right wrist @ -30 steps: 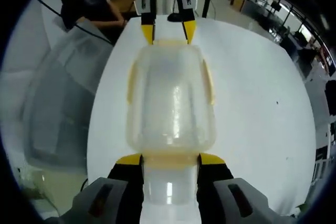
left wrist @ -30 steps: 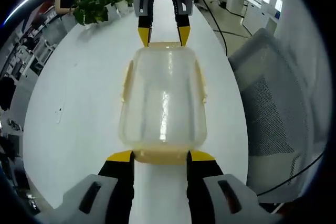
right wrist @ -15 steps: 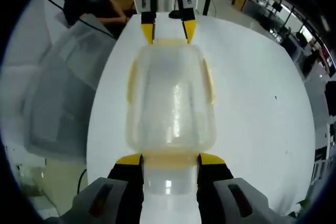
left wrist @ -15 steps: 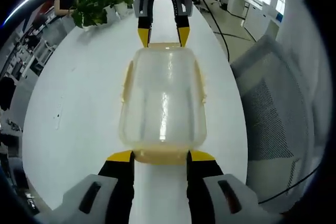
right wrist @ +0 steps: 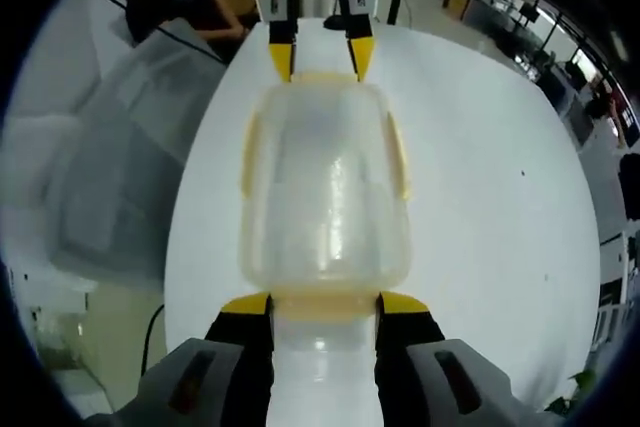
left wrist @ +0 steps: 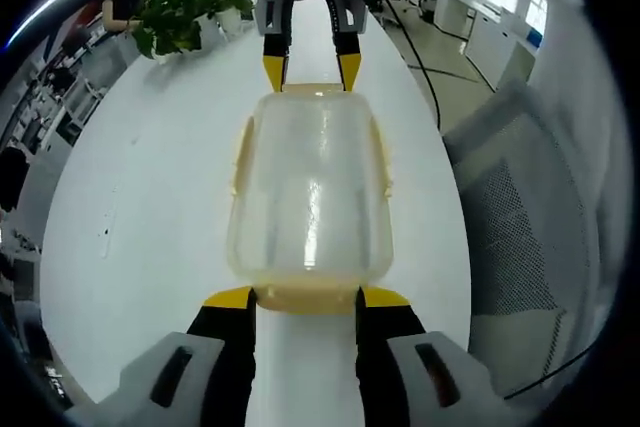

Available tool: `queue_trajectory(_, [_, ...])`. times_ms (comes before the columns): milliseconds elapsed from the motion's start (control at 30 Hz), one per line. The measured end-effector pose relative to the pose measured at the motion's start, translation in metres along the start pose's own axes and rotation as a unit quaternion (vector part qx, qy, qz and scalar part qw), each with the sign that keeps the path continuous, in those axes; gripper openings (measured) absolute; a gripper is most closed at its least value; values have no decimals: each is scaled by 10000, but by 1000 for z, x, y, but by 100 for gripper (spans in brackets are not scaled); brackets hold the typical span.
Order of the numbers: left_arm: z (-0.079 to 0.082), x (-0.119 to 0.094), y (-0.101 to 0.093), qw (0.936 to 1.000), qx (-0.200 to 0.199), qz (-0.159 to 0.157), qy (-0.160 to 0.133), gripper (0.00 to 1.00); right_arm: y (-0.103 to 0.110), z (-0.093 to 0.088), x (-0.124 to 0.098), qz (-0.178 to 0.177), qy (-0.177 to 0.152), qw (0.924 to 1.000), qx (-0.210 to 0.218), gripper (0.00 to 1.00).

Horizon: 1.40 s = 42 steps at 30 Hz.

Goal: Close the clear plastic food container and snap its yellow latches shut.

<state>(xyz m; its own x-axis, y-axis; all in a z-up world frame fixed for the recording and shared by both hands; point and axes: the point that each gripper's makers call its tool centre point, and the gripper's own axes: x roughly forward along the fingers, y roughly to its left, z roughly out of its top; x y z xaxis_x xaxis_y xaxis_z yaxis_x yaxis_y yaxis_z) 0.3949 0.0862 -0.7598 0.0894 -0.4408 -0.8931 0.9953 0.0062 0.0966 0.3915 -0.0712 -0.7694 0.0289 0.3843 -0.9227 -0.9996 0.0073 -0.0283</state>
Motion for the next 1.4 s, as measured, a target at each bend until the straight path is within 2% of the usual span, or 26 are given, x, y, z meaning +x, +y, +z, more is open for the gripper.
queue_trajectory(800, [39,22,4,9999,30,-56,-145,38,-2,-42,-17,10,40,10000,40,37])
queue_trajectory(1400, [58,36,6,9996,52,-157,-214,38,-3,-67,-22,48,98,9999,126,37])
